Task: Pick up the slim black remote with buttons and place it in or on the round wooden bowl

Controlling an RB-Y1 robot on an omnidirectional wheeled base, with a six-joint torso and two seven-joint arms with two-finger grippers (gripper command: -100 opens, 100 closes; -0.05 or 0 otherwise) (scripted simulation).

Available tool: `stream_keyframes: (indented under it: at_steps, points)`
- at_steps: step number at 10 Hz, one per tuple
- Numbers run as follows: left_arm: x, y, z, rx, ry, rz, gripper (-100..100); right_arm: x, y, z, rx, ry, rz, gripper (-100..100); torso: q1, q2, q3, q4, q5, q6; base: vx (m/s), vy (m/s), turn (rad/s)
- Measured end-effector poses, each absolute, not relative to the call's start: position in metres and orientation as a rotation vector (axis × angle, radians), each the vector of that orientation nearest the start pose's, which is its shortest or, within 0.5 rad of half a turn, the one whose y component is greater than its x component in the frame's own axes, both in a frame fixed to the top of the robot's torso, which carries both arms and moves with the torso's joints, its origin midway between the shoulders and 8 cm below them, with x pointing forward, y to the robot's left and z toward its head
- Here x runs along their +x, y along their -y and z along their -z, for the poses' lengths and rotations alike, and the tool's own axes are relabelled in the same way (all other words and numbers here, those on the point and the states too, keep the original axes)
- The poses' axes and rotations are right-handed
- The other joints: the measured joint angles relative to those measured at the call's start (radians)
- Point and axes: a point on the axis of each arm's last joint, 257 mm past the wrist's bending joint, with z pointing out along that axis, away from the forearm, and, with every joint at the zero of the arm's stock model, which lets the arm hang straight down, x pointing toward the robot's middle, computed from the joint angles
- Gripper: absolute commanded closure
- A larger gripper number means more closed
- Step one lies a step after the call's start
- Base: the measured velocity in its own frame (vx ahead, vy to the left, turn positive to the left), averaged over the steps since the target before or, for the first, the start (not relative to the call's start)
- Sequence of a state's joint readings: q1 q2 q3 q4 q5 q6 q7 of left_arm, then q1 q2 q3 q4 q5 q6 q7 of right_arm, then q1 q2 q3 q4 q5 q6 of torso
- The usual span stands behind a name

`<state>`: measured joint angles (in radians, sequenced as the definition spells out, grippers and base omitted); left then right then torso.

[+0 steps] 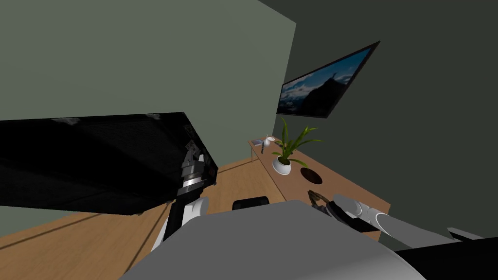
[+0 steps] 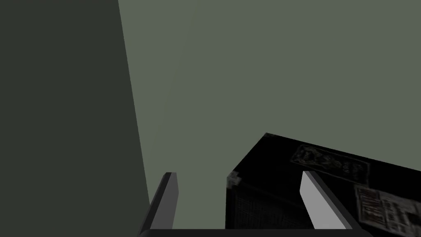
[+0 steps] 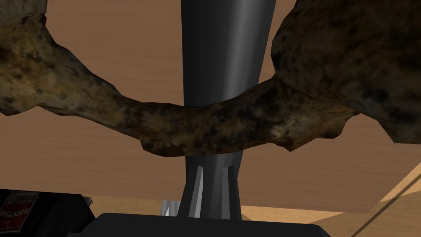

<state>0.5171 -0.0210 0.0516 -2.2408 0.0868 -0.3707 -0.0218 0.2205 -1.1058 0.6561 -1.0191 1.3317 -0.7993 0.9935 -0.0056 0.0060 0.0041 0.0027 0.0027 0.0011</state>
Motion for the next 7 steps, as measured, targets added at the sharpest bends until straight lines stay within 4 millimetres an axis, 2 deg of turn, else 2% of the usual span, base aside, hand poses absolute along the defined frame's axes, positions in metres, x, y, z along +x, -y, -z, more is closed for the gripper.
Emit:
stream_keyframes:
  at_steps: [5, 7]
  points:
    - [0.363, -0.317, 0.025, -0.862, -0.665, 1.235, 0, 0.060, 0.523, 0.508, -2.257, -2.000, -0.336, 100, 0.002, 0.000, 0.000, 0.000, 0.001, 0.000, -0.207, -0.085, 0.393]
    - [0.363, -0.317, 0.025, -0.862, -0.665, 1.235, 0, 0.053, 0.530, 0.502, -2.196, -2.086, -0.349, 100, 0.003, 0.001, 0.001, 0.000, 0.002, -0.001, -0.190, -0.049, 0.411]
